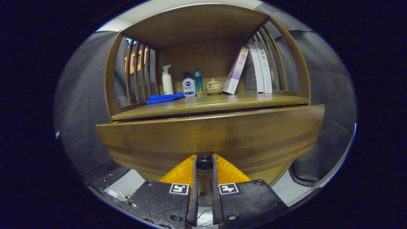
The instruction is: Pull open the drawer, take out the items inside it, and place them on the countertop above the cabinet.
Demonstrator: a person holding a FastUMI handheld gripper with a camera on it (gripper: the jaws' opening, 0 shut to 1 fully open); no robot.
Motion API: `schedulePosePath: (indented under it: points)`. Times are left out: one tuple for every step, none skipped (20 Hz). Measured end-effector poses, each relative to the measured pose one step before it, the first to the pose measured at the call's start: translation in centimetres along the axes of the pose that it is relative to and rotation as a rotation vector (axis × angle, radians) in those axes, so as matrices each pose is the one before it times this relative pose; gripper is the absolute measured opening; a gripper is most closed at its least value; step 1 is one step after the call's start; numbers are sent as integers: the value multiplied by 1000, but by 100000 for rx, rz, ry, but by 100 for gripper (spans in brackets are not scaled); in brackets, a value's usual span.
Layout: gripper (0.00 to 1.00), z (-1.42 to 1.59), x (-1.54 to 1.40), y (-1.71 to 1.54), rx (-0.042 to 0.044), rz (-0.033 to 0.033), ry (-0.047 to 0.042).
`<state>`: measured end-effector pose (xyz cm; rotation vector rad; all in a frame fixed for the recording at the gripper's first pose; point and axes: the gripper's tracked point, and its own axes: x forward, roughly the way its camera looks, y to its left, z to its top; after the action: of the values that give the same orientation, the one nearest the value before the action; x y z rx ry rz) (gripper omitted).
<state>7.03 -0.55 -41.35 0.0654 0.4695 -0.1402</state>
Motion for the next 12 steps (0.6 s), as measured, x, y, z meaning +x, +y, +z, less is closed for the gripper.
schedulePosePath:
  points:
    - [21, -142, -609, 63, 248, 308, 258]
    - [21, -278, -645, 37, 148, 456, 299]
    - [21, -141, -668, 34, 161, 390, 320]
    - [21, -263, -574, -54, 75, 183, 63]
    - [21, -188, -728, -4, -123, -17, -171]
    - [21, -255, -527, -18, -215, -96, -263]
    - [21, -188, -708, 49, -323, -61, -420]
    - [21, -222, -520, 27, -471, -158, -166]
    - [21, -301, -426, -10, -377, -243, 303]
    - [21, -379, -375, -27, -490, -228, 683]
    - [21, -151, -429, 88, -410, 367, -183]
    - [21, -151, -394, 89, -915, -2, 681]
